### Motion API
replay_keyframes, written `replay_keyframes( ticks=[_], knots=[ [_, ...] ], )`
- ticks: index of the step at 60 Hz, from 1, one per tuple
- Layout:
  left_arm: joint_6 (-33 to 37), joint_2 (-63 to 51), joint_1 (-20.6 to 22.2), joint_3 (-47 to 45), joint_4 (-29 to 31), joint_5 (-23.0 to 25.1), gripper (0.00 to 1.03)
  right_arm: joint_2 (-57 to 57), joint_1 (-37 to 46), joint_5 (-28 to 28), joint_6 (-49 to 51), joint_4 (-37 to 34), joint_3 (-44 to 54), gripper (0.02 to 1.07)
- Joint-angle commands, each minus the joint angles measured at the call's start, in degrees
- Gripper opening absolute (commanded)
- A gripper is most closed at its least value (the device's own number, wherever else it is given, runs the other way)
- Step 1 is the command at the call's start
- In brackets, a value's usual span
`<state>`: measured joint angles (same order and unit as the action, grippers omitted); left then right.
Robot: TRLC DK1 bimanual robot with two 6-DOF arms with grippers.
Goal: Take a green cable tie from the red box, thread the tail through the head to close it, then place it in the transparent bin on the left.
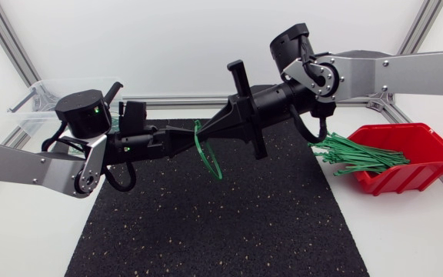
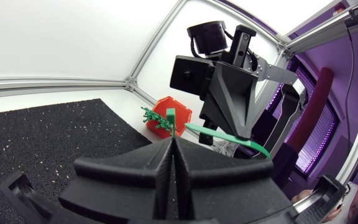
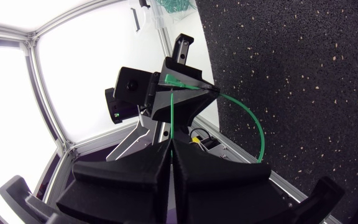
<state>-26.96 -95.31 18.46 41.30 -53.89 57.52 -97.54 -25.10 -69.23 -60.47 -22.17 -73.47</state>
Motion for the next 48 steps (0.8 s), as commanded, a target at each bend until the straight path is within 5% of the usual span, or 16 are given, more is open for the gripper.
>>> replay_keyframes(
  ticks=[1, 48],
  knots=[
    [0.6, 0.3, 0.3, -0.9, -0.9, -0.2, 0.04, -0.9, -0.5, -0.7, -1.7, -0.7, -1.8, 0.08],
    [0.8, 3.3, -0.4, -2.8, -1.0, 2.0, 0.04, -0.9, 1.0, -0.7, -1.5, -0.8, -1.0, 0.08]
  ],
)
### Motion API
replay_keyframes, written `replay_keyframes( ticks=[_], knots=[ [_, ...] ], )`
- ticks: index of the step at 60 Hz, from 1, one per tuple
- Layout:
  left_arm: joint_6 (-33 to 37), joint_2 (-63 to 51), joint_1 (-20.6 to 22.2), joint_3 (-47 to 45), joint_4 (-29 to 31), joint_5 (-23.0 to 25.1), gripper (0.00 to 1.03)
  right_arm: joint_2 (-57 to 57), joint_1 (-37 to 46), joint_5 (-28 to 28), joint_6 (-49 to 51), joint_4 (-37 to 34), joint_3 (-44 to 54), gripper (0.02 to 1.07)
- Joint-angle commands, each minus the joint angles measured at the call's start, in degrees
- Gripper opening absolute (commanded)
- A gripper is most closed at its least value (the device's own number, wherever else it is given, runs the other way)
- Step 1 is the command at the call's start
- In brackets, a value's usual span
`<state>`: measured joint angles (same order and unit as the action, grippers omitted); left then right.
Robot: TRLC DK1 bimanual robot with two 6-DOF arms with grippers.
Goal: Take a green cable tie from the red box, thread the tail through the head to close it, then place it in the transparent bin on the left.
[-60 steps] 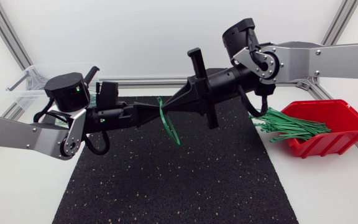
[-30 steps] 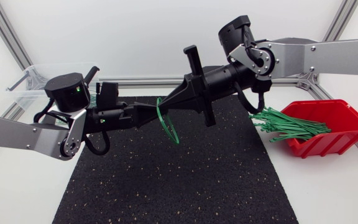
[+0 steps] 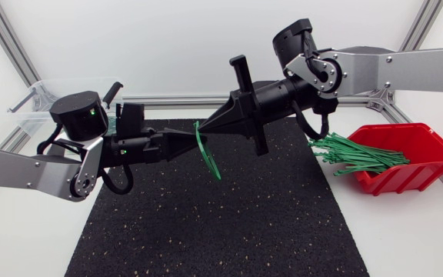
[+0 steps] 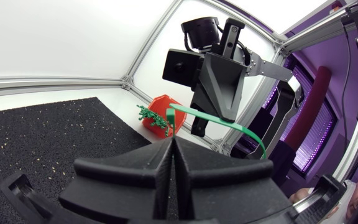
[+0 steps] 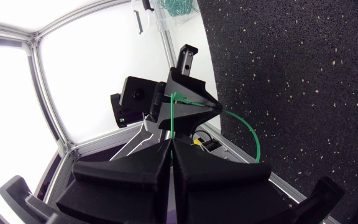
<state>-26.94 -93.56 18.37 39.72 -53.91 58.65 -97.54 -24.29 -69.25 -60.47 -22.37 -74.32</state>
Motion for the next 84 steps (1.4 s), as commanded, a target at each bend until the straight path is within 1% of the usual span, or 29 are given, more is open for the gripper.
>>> replay_keyframes(
  ticks=[1, 45, 84],
  knots=[
    [0.7, 1.6, -0.4, -1.2, -0.9, 0.8, 0.04, -0.8, 0.2, -0.7, -1.5, -0.6, 0.0, 0.08],
    [1.6, -0.7, -0.6, 0.3, -0.9, 0.8, 0.04, 1.6, -0.3, -0.7, -1.3, -0.4, 1.4, 0.08],
    [1.8, -1.5, -0.6, 1.3, -0.9, 0.8, 0.04, 1.2, -1.4, -0.7, -1.3, -0.2, 2.3, 0.08]
  ],
)
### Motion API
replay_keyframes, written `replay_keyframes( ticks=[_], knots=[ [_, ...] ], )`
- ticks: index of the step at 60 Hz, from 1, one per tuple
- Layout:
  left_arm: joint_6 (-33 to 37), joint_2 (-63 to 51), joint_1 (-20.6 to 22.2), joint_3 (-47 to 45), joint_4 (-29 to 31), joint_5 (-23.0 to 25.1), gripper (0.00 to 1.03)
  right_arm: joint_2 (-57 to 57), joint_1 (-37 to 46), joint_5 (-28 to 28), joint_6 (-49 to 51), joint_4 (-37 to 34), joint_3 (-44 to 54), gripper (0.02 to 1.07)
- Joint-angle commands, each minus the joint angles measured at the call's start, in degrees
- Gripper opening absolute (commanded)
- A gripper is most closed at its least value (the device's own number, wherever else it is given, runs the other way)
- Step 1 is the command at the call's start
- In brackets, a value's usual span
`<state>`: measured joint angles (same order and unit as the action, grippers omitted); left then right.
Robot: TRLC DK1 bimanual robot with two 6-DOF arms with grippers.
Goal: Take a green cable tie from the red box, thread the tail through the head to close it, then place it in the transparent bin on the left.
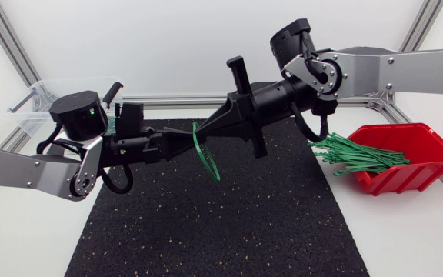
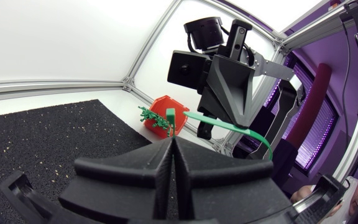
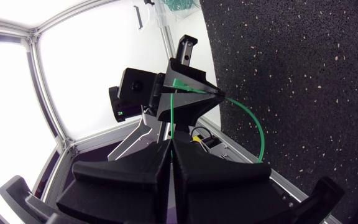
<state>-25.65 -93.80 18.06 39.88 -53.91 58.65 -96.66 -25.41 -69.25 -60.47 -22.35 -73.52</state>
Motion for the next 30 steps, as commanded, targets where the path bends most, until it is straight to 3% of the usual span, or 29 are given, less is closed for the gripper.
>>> replay_keyframes(
  ticks=[1, 30],
  knots=[
    [0.5, -1.2, -0.3, 1.2, -0.9, 0.8, 0.04, 0.2, -0.3, -0.7, -1.3, -0.2, 1.5, 0.08],
    [0.2, -0.2, -0.3, 0.5, -0.9, 0.8, 0.04, -0.2, 0.0, -0.7, -1.3, -0.1, 1.5, 0.08]
  ],
)
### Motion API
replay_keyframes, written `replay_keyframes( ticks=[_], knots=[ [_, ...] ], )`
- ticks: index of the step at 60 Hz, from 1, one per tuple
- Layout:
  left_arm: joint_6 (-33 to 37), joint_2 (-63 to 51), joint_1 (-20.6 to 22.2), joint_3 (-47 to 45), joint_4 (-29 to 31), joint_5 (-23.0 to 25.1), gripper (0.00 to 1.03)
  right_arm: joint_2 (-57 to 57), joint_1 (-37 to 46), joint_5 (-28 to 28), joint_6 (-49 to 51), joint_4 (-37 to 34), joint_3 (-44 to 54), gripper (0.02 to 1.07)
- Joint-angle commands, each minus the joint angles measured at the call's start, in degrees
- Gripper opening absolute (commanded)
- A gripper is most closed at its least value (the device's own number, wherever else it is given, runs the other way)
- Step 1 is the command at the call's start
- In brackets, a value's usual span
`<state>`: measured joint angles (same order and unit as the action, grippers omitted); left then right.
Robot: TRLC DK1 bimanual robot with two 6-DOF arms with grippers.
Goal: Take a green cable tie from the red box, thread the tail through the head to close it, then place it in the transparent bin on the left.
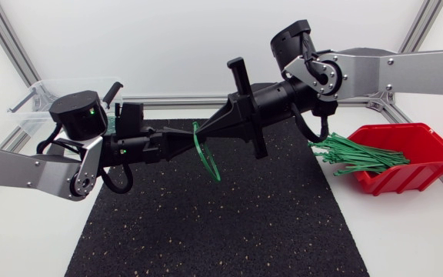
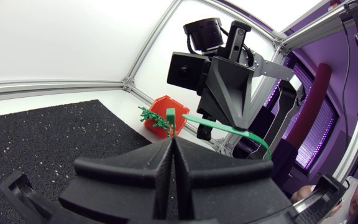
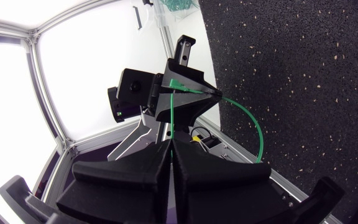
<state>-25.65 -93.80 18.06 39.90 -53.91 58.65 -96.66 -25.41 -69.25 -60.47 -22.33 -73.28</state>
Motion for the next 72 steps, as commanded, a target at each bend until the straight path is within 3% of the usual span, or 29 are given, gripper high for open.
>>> replay_keyframes(
  ticks=[1, 72],
  knots=[
    [0.2, -0.2, -0.3, 0.4, -0.9, 0.8, 0.04, -0.2, 0.1, -0.7, -1.3, -0.1, 1.2, 0.08],
    [0.2, 2.0, 0.4, -1.8, -0.9, 0.8, 0.04, 0.0, 1.0, -0.7, -1.3, 0.4, 0.9, 0.08]
  ],
)
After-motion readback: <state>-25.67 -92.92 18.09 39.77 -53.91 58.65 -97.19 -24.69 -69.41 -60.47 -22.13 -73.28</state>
